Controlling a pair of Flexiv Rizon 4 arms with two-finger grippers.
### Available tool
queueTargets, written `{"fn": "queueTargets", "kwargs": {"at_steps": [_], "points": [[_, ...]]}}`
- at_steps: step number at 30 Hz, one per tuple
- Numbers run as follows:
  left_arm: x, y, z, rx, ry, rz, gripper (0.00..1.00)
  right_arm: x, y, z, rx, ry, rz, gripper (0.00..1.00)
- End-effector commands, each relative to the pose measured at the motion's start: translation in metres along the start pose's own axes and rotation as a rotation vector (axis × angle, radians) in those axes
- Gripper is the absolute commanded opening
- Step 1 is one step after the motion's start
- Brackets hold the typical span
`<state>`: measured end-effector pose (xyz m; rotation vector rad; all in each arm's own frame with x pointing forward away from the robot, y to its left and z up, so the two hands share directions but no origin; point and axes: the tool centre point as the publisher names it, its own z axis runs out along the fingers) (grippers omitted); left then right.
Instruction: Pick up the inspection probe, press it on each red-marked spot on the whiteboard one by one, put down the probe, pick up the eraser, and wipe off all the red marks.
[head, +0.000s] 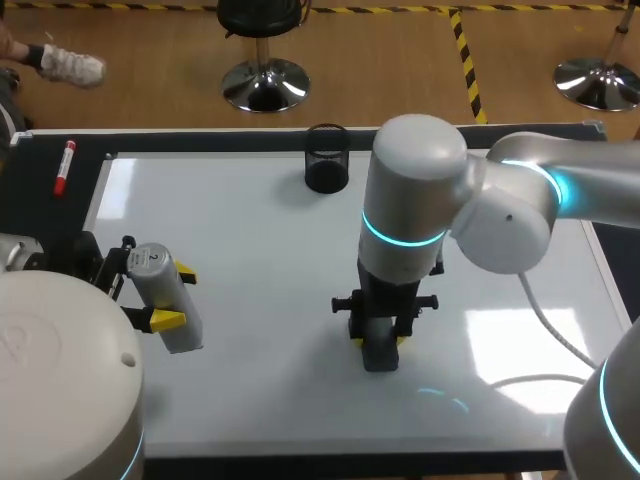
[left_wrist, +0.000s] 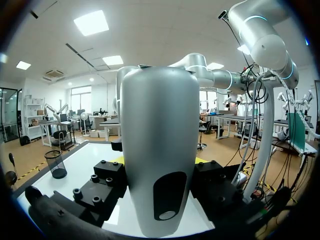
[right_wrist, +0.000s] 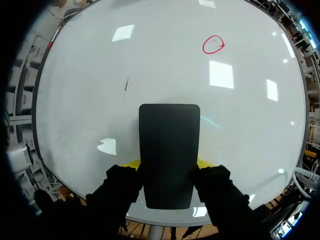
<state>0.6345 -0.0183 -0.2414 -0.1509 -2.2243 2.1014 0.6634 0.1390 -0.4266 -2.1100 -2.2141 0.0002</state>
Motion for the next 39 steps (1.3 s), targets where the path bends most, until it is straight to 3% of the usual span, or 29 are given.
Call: {"fn": "queueTargets", "kwargs": {"at_steps": [1,15,24,29,39], "points": [[0.001,0.000,0.001,0.001,-0.003,0.003,0.00,-0.023,-0.003,0.005,-0.007,0.014,0.007,0.00],[0.001,0.000,0.001,0.001,-0.003,0.003,0.00,-0.083,-0.005,-0.009,-0.001,0.014,0.069,0.00],[0.001,0.000,0.001,0.001,-0.003,0.003,0.00,-0.108,-0.015,-0.036,0.004,0.095,-0.010,0.00],[0.001,0.000,0.001,0.001,-0.003,0.003,0.00,-0.120,-0.022,-0.052,-0.012,0.087,-0.081,0.00],[0.001,0.000,0.001,0.001,-0.003,0.003,0.00,-0.146,-0.031,-0.073,-0.043,0.053,-0.094,0.00]]}}
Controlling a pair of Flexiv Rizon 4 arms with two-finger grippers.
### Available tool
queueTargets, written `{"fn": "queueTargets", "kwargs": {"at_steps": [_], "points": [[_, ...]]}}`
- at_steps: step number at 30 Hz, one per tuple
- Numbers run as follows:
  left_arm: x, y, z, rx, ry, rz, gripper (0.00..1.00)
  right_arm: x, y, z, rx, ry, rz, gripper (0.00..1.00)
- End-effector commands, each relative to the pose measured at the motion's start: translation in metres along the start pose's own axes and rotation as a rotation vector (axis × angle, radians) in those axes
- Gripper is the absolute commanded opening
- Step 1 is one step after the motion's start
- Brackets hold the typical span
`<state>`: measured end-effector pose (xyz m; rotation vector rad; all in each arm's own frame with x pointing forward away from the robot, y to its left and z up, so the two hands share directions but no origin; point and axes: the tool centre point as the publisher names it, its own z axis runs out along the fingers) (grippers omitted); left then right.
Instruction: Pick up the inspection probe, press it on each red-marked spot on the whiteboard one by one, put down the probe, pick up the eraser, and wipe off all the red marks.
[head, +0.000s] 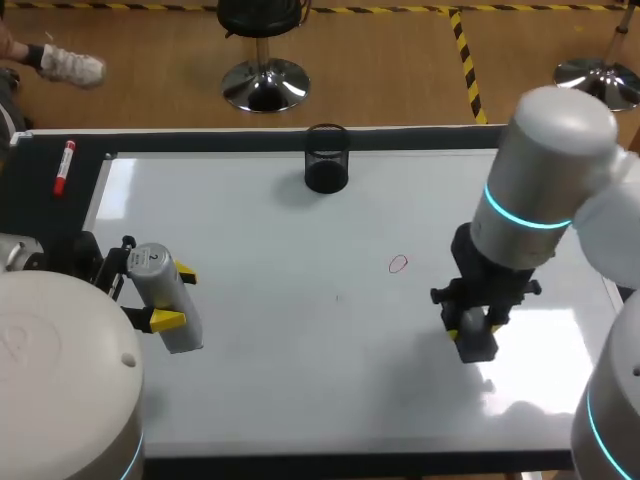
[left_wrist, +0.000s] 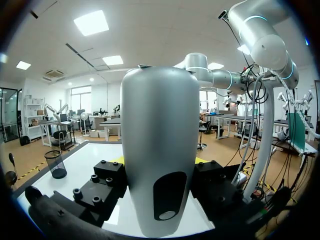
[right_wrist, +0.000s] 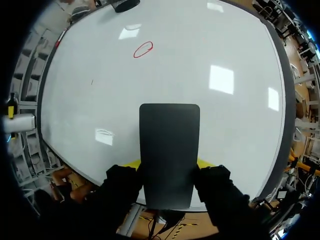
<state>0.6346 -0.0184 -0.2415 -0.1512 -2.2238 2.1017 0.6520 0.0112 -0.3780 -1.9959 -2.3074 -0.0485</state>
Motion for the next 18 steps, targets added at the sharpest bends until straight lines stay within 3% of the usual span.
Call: {"fn": "queueTargets", "kwargs": {"at_steps": [1,18], "points": [[0.001,-0.001,0.001,0.000,-0.003,0.003,0.00,-0.023,-0.013,-0.019,-0.031,0.027,0.004,0.00],[0.001,-0.001,0.001,0.000,-0.003,0.003,0.00,-0.059,-0.008,-0.034,-0.062,0.011,-0.038,0.00]]}}
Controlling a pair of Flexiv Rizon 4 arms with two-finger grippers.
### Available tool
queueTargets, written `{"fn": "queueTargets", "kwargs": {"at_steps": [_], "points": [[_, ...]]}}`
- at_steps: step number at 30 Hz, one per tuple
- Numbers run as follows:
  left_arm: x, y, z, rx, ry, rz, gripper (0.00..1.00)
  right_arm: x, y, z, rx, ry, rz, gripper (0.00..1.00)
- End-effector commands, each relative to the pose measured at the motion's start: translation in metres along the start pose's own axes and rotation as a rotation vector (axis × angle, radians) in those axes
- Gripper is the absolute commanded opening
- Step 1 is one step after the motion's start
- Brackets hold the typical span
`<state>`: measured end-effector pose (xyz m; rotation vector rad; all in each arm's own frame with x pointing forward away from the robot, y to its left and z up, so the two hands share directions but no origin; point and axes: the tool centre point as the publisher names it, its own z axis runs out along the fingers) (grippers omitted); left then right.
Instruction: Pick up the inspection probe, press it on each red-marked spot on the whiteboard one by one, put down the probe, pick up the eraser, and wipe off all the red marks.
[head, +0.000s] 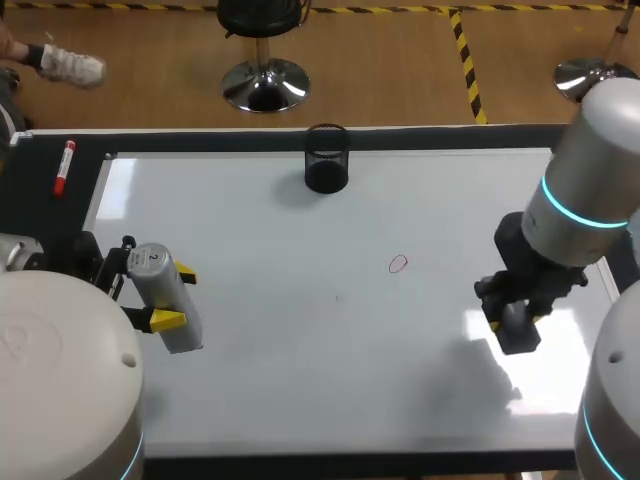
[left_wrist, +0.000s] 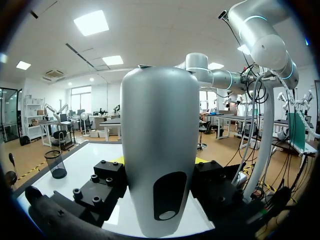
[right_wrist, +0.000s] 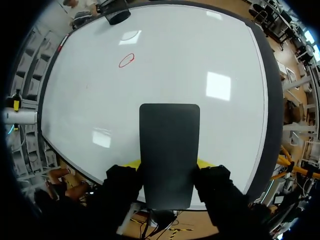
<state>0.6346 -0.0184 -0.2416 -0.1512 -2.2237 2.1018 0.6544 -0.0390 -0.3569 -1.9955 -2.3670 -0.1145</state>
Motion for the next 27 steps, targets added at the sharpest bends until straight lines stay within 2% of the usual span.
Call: {"fn": "queueTargets", "kwargs": {"at_steps": [1,8,27], "points": [[0.001,-0.001,0.001,0.000,-0.003,0.003,0.00,-0.013,-0.001,-0.009,-0.005,0.031,-0.009,0.00],[0.001,-0.001,0.001,0.000,-0.003,0.003,0.00,-0.024,0.005,-0.010,-0.019,0.029,0.002,0.00],[0.001,-0.001,0.001,0.000,-0.003,0.003,0.00,-0.024,0.005,-0.010,-0.020,0.032,0.001,0.00]]}}
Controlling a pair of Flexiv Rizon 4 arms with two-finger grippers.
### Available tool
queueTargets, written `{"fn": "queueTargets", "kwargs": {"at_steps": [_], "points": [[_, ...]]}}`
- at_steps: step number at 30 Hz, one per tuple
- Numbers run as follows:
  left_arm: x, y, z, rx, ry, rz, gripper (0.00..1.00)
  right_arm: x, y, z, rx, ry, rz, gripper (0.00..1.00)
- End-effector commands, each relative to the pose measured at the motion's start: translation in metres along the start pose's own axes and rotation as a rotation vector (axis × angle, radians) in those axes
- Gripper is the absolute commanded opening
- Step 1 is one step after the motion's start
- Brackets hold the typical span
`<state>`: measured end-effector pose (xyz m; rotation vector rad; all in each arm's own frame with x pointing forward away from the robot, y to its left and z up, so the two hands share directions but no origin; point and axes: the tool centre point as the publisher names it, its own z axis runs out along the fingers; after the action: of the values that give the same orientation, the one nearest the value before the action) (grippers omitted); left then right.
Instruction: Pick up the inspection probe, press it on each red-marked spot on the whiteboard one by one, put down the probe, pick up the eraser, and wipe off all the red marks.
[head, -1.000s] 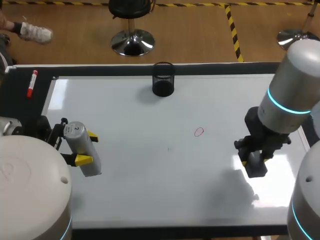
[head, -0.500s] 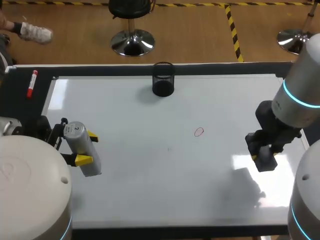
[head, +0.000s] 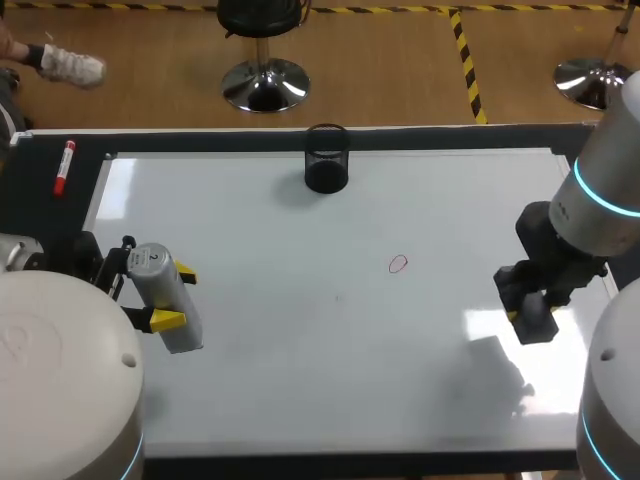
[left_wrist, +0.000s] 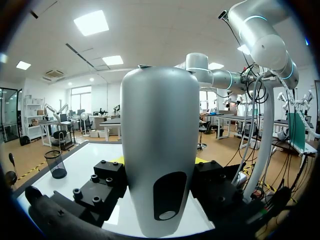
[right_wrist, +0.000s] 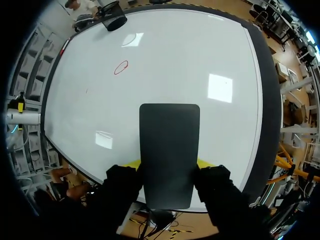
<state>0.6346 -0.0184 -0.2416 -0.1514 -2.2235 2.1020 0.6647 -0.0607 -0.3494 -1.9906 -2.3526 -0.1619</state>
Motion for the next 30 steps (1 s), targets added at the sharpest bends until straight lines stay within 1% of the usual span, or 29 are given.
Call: {"fn": "queueTargets", "kwargs": {"at_steps": [1,12,16,19,22,30], "points": [[0.001,-0.001,0.001,0.000,-0.003,0.003,0.00,-0.001,-0.002,-0.001,-0.003,0.003,-0.002,0.00],[0.001,-0.001,0.001,0.000,-0.003,0.003,0.00,-0.001,-0.002,-0.001,-0.003,0.003,-0.002,0.00],[-0.007,-0.002,0.008,-0.004,0.009,0.009,0.00,-0.001,-0.002,-0.001,-0.003,0.003,-0.002,0.00],[-0.016,-0.002,0.010,-0.017,-0.020,0.014,0.00,-0.001,-0.002,-0.001,-0.003,0.003,-0.002,0.00],[-0.023,-0.001,0.015,-0.013,-0.025,0.017,0.00,-0.001,-0.002,-0.001,-0.003,0.003,-0.002,0.00],[-0.038,0.001,0.031,0.017,0.020,0.012,0.00,-0.001,-0.002,-0.001,-0.003,0.003,-0.002,0.00]]}}
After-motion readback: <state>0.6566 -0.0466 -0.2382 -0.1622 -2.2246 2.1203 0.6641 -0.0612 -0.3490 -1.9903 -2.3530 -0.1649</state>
